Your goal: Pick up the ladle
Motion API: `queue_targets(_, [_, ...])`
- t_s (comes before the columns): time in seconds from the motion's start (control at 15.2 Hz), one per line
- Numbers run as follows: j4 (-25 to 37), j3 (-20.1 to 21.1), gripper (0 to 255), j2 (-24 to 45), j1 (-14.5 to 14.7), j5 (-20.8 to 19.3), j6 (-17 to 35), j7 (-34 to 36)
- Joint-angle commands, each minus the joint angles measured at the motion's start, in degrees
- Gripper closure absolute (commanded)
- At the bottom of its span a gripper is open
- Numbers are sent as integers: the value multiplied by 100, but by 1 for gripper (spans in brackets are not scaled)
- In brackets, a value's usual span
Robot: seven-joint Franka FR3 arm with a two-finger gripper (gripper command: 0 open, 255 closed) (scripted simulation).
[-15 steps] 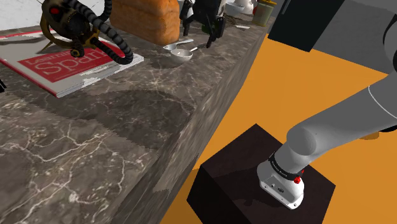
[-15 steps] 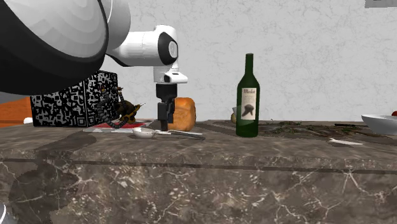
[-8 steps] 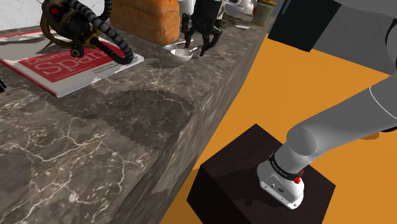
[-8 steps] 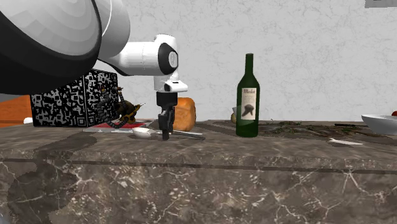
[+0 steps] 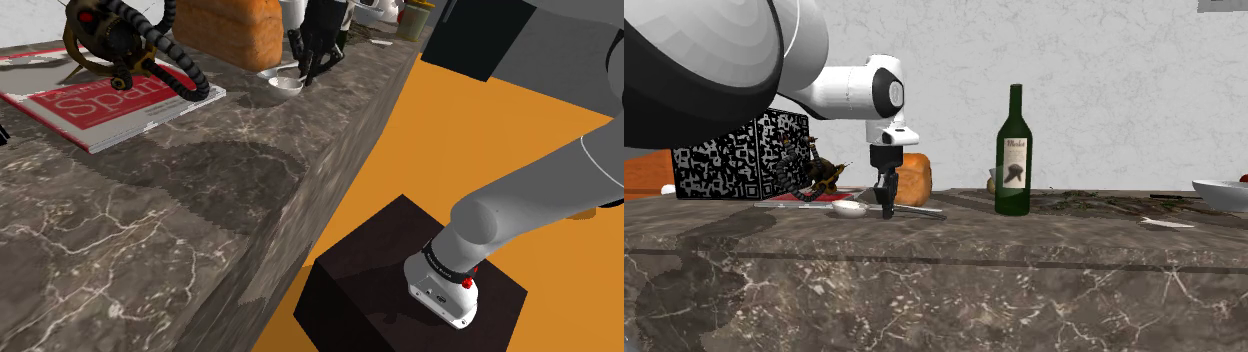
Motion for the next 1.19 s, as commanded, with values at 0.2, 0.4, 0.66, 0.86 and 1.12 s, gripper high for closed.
queue_targets(0.2, [288,-2,255,59,-15,-37,-238,35])
queue_targets(0.4, [578,-2,255,122,-29,-74,-469,71])
queue_targets(0.66, [987,9,255,230,-46,-132,-781,127])
queue_targets(0.86, [1315,26,255,329,-57,-183,-1019,176])
queue_targets(1.12, [1562,44,255,411,-63,-225,-1192,216])
